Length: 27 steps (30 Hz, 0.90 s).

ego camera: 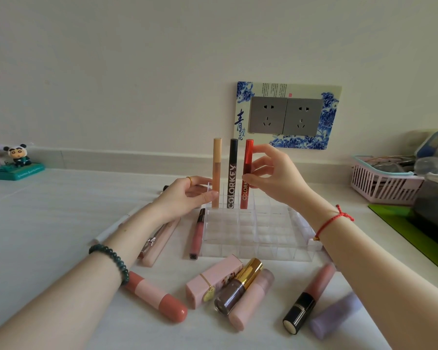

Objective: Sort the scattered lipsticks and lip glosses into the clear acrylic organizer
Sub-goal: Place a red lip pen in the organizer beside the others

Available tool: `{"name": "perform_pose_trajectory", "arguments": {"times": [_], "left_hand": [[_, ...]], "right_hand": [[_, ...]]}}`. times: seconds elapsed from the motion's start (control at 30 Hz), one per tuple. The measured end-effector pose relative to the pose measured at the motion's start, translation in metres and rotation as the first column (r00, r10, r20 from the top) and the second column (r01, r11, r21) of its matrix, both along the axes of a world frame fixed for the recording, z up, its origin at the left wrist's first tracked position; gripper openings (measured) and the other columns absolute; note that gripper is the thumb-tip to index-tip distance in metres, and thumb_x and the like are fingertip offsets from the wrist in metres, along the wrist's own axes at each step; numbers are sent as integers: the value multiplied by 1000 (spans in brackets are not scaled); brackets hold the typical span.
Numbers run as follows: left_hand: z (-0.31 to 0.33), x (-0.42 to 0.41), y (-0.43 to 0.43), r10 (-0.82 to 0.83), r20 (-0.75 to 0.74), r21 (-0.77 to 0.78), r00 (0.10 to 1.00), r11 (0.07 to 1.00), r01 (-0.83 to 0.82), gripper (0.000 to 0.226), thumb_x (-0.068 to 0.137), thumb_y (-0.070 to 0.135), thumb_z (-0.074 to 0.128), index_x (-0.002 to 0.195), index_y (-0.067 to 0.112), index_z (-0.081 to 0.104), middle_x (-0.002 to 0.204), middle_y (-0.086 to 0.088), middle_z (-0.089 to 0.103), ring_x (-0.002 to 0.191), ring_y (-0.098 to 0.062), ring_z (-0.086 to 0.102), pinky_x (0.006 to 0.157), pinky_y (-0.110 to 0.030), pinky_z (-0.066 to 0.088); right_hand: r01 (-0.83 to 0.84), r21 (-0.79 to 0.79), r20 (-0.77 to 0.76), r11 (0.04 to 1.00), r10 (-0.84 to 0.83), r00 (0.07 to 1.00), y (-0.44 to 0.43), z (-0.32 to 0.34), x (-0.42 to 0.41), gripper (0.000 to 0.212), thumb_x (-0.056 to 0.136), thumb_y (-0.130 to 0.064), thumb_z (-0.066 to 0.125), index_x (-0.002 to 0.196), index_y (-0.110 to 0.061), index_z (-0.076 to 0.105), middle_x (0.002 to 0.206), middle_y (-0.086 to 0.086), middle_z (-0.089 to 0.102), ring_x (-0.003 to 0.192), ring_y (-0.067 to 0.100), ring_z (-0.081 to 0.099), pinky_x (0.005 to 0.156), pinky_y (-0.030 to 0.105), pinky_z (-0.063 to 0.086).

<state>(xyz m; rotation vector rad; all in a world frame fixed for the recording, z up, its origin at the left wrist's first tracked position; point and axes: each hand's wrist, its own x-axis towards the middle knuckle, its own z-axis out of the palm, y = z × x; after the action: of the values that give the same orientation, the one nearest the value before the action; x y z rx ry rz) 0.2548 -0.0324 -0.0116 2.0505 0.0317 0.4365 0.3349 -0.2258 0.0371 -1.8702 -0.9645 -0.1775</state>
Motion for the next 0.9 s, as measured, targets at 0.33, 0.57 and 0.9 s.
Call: {"name": "perform_pose_trajectory", "arguments": {"times": [0.33, 0.57, 0.9], "left_hand": [[0, 0, 0, -12, -1, -1, 1000, 1000, 12, 24, 77, 31, 68, 98, 36, 56, 103, 5, 67, 97, -2, 61, 82, -15, 46], [0, 0, 1, -18, -5, 15, 1000, 1000, 18, 22, 78, 33, 67, 93, 43, 54, 100, 12, 65, 91, 9, 59, 71, -5, 45], [31, -16, 5, 56, -220, 252, 974, 968, 2, 75, 55, 71, 55, 116, 27, 56, 110, 18, 58, 105, -4, 55, 90, -20, 38]], "right_hand": [[-1, -25, 16, 1000, 1, 1000, -1, 0, 0, 47, 75, -5, 70, 116, -19, 51, 91, 3, 67, 80, 13, 65, 71, 18, 52], [-11, -37, 15, 999, 12, 1000, -3, 0, 1, 47, 74, -5, 71, 113, -23, 50, 89, 2, 67, 79, 9, 66, 68, 16, 52], [18, 80, 61, 997, -23, 998, -38, 41, -2, 52, 72, -18, 74, 118, -26, 50, 90, -5, 68, 81, 3, 66, 70, 9, 51]]}}
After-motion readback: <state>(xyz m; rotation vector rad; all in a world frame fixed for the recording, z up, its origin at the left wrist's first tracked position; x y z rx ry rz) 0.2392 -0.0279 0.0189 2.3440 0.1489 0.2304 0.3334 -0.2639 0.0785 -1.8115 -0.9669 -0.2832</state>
